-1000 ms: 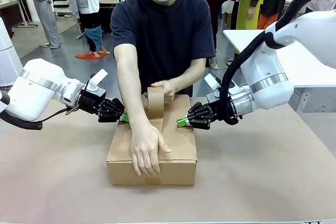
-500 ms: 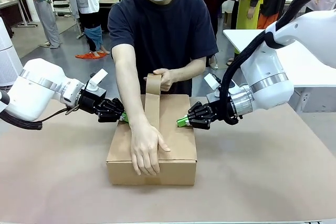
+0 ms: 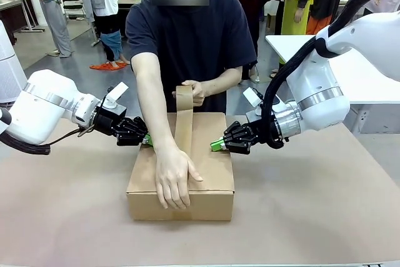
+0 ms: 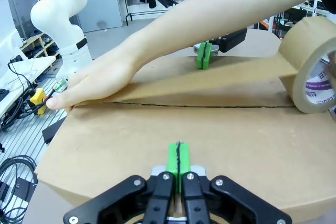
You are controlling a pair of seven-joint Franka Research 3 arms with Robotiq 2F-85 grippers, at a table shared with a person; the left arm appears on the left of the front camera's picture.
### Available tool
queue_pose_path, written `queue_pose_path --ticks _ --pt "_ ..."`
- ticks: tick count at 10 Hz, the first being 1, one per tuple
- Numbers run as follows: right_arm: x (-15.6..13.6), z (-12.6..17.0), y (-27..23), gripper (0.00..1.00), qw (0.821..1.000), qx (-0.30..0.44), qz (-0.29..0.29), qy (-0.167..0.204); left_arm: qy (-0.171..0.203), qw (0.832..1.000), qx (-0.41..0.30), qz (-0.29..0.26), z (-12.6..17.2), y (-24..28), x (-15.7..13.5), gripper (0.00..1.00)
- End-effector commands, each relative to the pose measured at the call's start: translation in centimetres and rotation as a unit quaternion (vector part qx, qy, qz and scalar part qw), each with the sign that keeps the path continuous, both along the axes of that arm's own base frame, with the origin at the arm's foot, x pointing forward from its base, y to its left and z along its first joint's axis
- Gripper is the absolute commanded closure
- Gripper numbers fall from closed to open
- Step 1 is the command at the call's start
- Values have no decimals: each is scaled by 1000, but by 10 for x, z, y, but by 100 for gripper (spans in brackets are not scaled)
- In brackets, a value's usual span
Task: Wrap the clocks to prevent damage.
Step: After the human seals the box with tape, release both hands from the side flaps of the Package Box.
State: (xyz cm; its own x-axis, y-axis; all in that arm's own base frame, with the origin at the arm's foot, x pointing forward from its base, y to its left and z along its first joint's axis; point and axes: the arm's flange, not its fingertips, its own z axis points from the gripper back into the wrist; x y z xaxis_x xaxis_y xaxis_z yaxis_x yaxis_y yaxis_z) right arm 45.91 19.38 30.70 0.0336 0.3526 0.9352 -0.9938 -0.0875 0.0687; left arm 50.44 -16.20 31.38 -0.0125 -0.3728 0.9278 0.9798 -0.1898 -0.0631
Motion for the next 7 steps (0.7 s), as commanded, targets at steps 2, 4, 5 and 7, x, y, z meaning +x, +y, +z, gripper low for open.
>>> queue_pose_path --ticks 2,4,5,7 --pt "0 -3 2 99 1000 -3 -2 2 -6 1000 6 2 -2 -2 0 100" --pt "0 -3 2 99 1000 -3 -2 2 -6 1000 6 2 -2 -2 0 100" --pt "0 -3 2 99 1000 -3 -2 2 -6 1000 6 2 -2 -2 0 100" --pt "0 -3 2 99 1000 -3 -2 2 -6 1000 6 2 -2 -2 0 100"
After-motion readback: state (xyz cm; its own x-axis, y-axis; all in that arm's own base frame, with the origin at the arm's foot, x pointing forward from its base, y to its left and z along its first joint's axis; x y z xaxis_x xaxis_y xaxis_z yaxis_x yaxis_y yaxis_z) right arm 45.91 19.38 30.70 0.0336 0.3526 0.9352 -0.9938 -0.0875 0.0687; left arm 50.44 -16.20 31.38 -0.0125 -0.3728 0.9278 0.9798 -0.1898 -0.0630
